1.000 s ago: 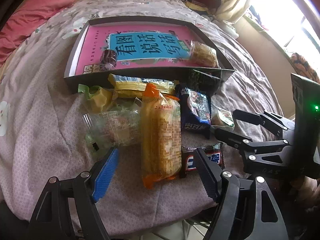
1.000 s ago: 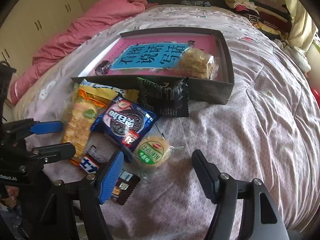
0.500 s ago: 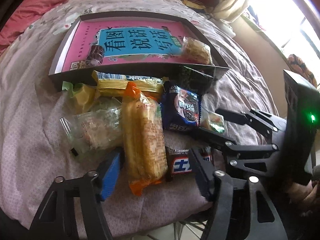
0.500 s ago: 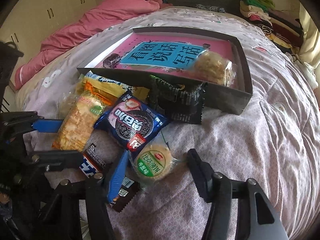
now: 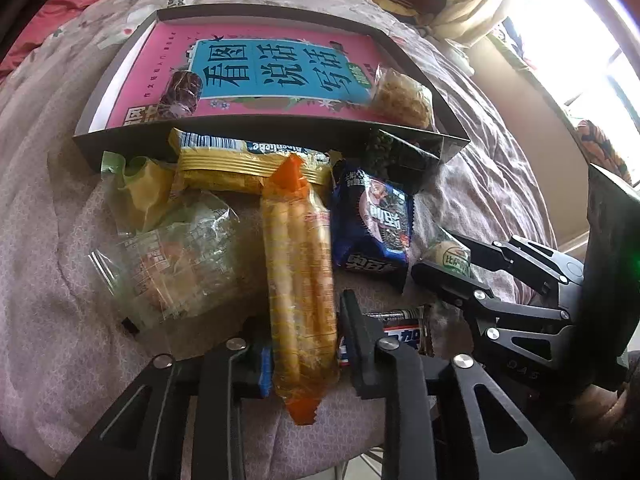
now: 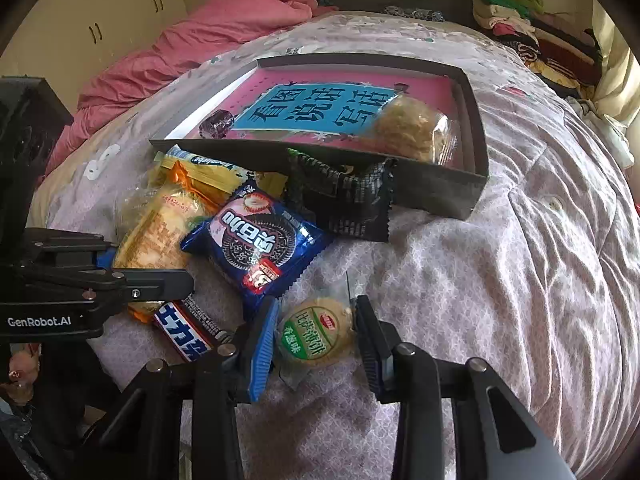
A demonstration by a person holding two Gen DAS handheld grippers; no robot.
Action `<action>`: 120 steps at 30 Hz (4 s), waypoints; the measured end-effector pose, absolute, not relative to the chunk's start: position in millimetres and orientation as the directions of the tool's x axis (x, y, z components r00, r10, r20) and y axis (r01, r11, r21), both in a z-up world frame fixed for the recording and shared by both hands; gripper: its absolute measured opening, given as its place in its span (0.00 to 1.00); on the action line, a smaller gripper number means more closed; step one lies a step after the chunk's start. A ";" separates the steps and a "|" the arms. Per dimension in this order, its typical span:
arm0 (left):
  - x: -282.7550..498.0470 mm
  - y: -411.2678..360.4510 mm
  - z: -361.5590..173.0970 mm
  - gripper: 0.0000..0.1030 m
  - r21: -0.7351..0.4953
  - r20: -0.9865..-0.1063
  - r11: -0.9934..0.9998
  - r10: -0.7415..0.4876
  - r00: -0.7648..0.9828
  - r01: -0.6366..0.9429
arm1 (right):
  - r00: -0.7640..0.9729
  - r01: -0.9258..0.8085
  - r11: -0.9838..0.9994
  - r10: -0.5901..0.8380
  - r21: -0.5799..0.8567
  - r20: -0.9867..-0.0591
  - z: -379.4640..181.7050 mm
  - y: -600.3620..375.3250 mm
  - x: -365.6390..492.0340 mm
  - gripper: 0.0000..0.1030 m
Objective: Organize snacks
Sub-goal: 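Withdraw both tools and lower the left tool onto the orange-capped biscuit pack, then close the left tool on the biscuit pack while the right tool grasps the green-labelled cake, then carry the biscuit pack and green-labelled cake over the tray with both tools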
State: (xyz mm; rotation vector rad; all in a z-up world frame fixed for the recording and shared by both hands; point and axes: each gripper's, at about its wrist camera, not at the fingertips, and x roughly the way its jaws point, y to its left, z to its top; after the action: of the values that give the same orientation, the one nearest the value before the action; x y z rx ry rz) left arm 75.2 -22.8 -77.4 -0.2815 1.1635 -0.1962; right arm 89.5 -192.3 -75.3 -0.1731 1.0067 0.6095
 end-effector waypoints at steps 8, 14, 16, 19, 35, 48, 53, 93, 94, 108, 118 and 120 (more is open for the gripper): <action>72.4 -18.7 -74.7 0.22 -0.336 -0.864 0.942 -0.314 0.393 0.015 | 0.370 -0.549 0.823 0.397 0.147 -0.840 -76.1 -196.3 88.4 0.41; 66.8 -17.2 -63.7 0.22 -0.342 -0.849 0.939 -0.325 0.417 0.035 | 0.359 -0.522 0.823 0.451 0.225 -0.817 -70.0 -206.6 91.5 0.37; 64.8 -17.6 -58.2 0.22 -0.341 -0.843 0.939 -0.325 0.428 0.042 | 0.361 -0.486 0.826 0.486 0.284 -0.796 -65.8 -217.4 95.5 0.37; 61.8 -17.1 -48.2 0.22 -0.337 -0.831 0.940 -0.323 0.453 0.052 | 0.380 -0.447 0.826 0.523 0.344 -0.763 -59.2 -229.6 99.7 0.37; 58.5 1.9 -20.9 0.22 -0.301 -0.798 0.953 -0.268 0.540 0.029 | 0.455 -0.429 0.835 0.528 0.344 -0.716 -43.2 -237.0 101.6 0.37; 60.2 32.4 -11.2 0.22 -0.289 -0.778 0.956 -0.207 0.594 -0.045 | 0.510 -0.411 0.854 0.505 0.319 -0.696 -32.3 -239.9 103.2 0.37; 62.2 47.9 -7.3 0.22 -0.290 -0.767 0.954 -0.182 0.615 -0.080 | 0.536 -0.413 0.858 0.500 0.306 -0.680 -24.8 -241.0 105.5 0.37; 143.0 77.5 -36.5 0.22 -0.209 -0.781 0.965 -0.069 0.620 -0.156 | 0.632 -0.358 0.890 0.455 0.284 -0.627 -6.3 -243.1 145.9 0.37; 143.3 76.1 -36.9 0.22 -0.209 -0.781 0.966 -0.070 0.620 -0.154 | 0.634 -0.357 0.891 0.452 0.281 -0.628 -6.6 -243.1 146.7 0.37; 158.6 69.3 -48.4 0.22 -0.234 -0.789 0.961 -0.099 0.606 -0.149 | 0.633 -0.340 0.896 0.443 0.286 -0.636 -12.7 -240.5 160.2 0.37; 167.7 73.6 -50.8 0.22 -0.265 -0.777 0.950 -0.110 0.619 -0.163 | 0.621 -0.332 0.896 0.442 0.294 -0.647 -18.8 -236.8 170.2 0.37; 170.2 77.1 -51.8 0.22 -0.267 -0.775 0.948 -0.104 0.623 -0.174 | 0.618 -0.332 0.897 0.441 0.293 -0.651 -20.5 -235.5 171.7 0.37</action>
State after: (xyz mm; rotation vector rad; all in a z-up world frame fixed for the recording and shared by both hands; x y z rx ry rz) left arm 170.2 77.1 -51.8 -0.3337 0.9015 0.0414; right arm 171.7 -235.5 -20.5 0.1487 0.7877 0.4469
